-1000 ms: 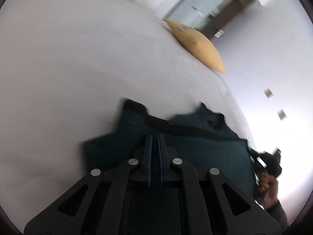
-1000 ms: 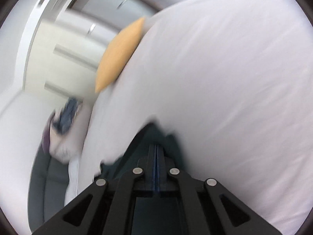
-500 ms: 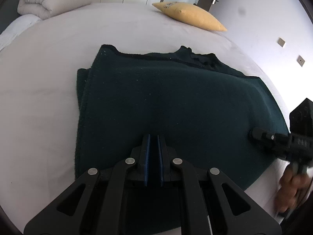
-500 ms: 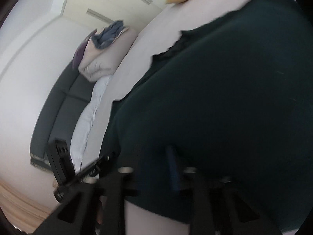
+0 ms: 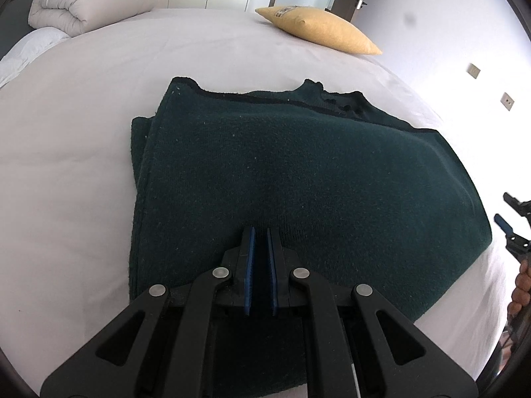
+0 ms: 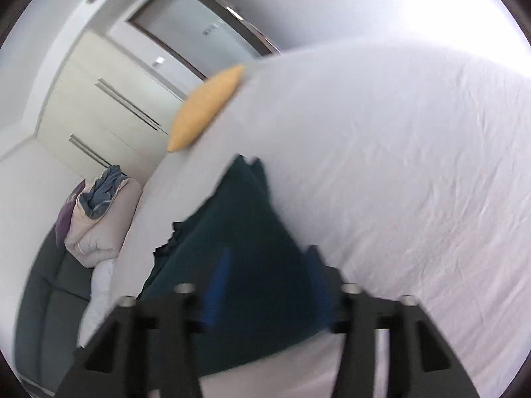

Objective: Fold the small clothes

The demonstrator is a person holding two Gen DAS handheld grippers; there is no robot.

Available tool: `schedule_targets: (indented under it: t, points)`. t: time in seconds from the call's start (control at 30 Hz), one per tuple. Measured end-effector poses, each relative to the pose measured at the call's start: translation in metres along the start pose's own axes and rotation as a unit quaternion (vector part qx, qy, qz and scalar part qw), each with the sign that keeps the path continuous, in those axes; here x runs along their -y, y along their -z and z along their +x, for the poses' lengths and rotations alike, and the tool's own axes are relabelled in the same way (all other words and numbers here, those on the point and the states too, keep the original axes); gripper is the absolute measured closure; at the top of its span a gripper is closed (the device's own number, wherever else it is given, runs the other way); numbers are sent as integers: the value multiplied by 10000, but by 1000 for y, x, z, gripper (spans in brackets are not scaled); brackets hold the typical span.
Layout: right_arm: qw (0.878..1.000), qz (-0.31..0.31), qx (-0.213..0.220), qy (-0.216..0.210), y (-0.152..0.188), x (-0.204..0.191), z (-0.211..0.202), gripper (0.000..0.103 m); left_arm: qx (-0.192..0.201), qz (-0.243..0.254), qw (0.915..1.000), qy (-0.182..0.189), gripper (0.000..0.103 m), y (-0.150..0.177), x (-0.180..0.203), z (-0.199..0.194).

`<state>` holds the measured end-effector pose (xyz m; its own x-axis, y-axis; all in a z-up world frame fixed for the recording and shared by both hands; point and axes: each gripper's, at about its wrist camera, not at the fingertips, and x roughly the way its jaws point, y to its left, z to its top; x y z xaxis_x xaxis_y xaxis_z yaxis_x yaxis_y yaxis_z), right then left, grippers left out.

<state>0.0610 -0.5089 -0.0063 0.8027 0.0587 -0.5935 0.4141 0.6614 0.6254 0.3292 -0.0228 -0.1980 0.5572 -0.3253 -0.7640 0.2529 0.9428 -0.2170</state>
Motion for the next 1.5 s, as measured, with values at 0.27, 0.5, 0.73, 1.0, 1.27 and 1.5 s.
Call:
schedule_targets:
  t: [0.27, 0.5, 0.73, 1.0, 1.27, 1.5]
  points:
    - [9917, -843, -664, -710, 47, -92, 32, 38, 5, -132, 9998, -116, 96, 1, -3, -18]
    - [9726, -1536, -1364, -1090, 78, -144, 54, 22, 265, -1303, 9911, 48, 69, 17, -63, -71]
    - [9574, -1731, -1839, -1398, 90, -173, 78, 22, -73, -2416, 9633, 1164, 29, 24, -113, -66]
    - [9445, -1766, -2216, -1662, 95, -189, 96, 23, -1029, -2575, 9347, 2223, 29, 8, -124, -18]
    - [9406, -1352, -2518, -1832, 92, -194, 122, 25, -1479, -2947, 8987, 2892, 49, -4, -136, 8]
    - [9346, -1363, -2861, -1614, 103, -204, 157, 25, -1321, -3642, 8532, 3493, 75, 17, -147, 26]
